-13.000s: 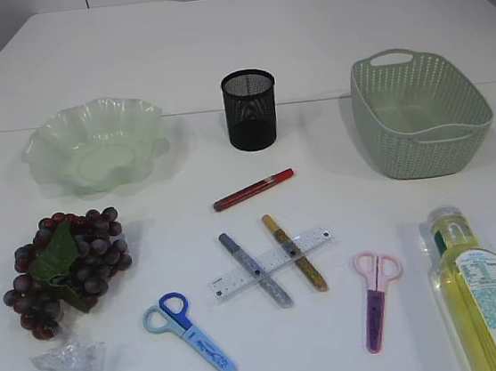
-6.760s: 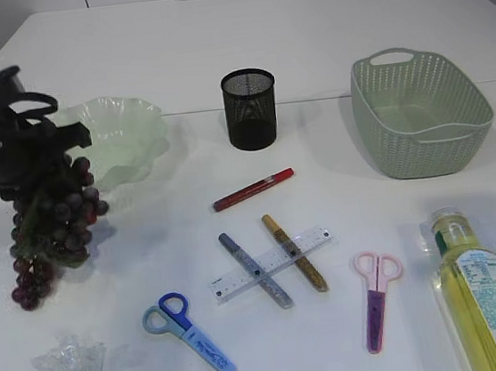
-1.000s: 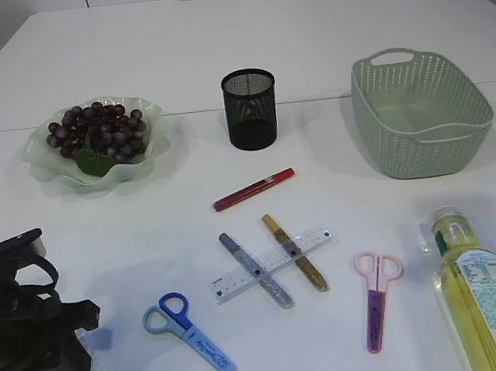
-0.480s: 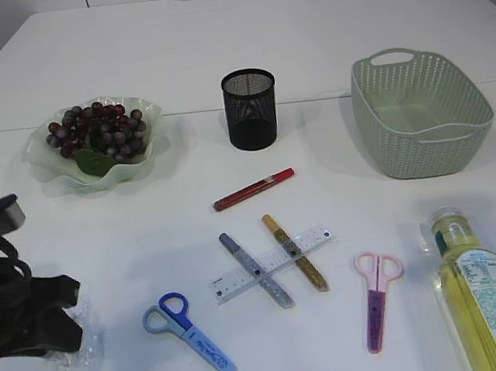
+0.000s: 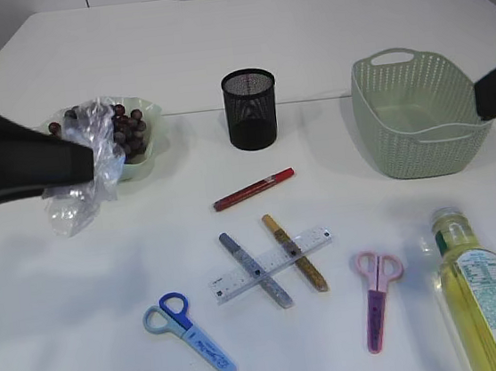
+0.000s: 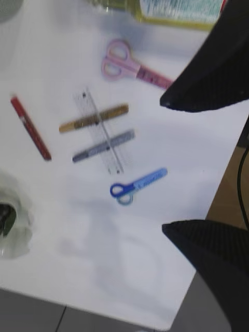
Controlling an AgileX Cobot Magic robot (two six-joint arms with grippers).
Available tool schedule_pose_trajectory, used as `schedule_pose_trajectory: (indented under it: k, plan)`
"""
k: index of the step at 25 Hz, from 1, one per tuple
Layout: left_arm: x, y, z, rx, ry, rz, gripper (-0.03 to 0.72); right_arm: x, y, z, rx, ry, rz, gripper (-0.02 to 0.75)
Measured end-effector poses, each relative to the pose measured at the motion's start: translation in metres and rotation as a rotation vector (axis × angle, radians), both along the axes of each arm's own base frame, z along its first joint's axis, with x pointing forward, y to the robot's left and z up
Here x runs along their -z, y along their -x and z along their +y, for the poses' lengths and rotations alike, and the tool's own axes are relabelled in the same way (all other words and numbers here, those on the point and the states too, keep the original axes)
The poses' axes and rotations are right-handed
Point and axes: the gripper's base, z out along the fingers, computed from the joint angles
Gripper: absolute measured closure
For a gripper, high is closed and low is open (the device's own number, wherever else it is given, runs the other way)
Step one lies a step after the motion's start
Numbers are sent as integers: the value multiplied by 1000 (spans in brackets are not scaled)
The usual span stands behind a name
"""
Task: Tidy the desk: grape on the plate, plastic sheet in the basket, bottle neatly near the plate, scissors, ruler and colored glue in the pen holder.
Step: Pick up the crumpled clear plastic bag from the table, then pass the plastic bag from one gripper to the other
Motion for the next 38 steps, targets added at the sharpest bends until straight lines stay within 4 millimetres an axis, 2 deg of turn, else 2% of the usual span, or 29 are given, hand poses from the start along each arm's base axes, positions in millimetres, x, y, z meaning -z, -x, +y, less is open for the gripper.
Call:
schedule_pose_trajectory:
  k: [4, 9, 15, 24, 31, 38]
  plan:
    - [-20, 6, -12, 81, 134, -21, 575, -8, 2, 11, -61, -137, -28, 225]
    - [-26, 13, -27, 165, 232, -21, 575, -16, -3, 20, -118, -259, -78, 225]
    - [-21, 19, -51, 262, 272, 9, 576, -11, -17, 24, -136, -309, -55, 225]
    - [-7, 13, -80, 301, 345, 62, 576, -6, -27, 26, -148, -332, -30, 225]
    - [3, 6, -87, 303, 348, 83, 577, -3, -36, 33, -200, -417, -6, 225]
    - [1, 2, -90, 317, 348, 58, 577, 4, -43, 43, -261, -451, 35, 225]
